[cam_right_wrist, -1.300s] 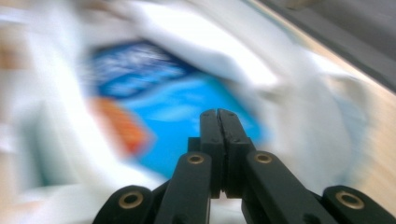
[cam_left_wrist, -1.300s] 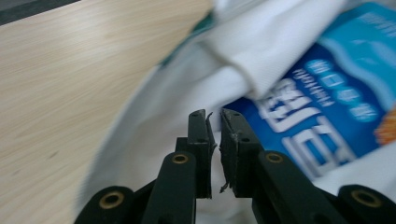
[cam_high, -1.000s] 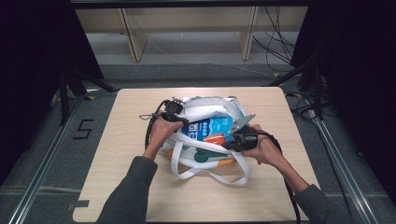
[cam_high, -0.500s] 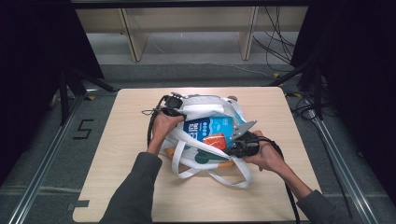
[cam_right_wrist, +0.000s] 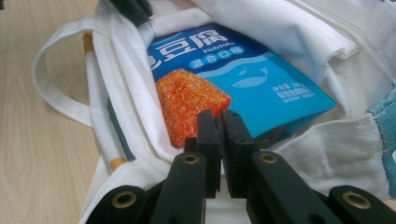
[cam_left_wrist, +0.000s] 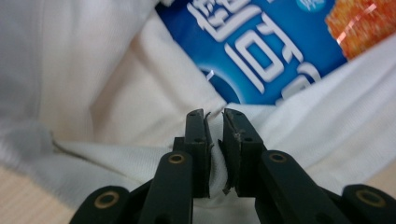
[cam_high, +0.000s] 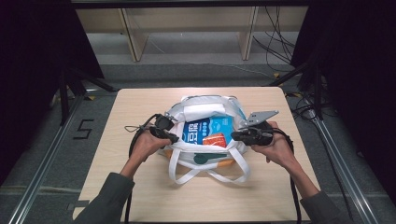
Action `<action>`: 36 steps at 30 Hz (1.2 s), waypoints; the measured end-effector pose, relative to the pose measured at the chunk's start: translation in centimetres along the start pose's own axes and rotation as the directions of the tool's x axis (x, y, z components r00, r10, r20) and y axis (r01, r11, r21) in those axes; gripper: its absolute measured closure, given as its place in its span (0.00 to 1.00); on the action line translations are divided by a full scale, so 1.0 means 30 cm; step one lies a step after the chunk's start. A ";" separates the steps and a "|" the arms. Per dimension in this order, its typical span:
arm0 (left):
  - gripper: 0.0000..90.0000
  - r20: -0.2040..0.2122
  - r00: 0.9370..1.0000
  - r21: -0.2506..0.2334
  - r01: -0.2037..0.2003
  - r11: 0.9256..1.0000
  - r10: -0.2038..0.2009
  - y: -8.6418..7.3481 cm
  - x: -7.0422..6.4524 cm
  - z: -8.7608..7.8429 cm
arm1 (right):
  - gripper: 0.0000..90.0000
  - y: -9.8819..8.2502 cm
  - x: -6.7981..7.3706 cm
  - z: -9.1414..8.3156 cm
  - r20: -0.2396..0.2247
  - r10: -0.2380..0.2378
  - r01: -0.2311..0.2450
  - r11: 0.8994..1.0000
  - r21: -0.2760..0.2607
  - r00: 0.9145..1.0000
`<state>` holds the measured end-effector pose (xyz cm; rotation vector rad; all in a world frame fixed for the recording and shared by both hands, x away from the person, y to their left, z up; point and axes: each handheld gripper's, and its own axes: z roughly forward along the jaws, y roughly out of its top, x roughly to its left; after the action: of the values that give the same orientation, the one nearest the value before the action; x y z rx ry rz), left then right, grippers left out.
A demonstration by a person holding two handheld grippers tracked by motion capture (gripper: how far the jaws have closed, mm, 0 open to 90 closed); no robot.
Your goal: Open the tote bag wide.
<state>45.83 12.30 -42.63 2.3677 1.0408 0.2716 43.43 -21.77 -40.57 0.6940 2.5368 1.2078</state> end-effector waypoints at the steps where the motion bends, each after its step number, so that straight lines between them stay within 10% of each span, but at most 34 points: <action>1: 0.89 0.011 1.000 -0.003 0.005 1.000 -0.005 -0.015 0.001 -0.004 | 0.97 0.000 0.000 0.000 0.000 0.000 0.000 1.000 0.000 1.000; 9: 0.84 0.008 0.998 -0.105 0.057 0.993 -0.056 -0.026 -0.002 -0.026 | 0.95 0.002 -0.024 -0.040 -0.015 0.040 -0.041 0.998 -0.053 0.999; 12: 0.75 0.041 0.994 -0.211 0.106 0.972 -0.099 -0.029 0.005 -0.070 | 0.92 0.006 -0.026 -0.065 -0.008 0.050 -0.050 0.996 -0.077 0.999; 36: 0.61 0.108 0.987 -0.323 0.149 0.935 -0.120 -0.059 -0.027 -0.145 | 0.84 -0.005 -0.029 -0.098 0.058 0.074 -0.065 0.988 -0.143 0.996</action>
<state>42.51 14.40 -39.93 1.9818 1.0226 0.2669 42.93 -24.25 -38.82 0.7795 2.3670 1.3509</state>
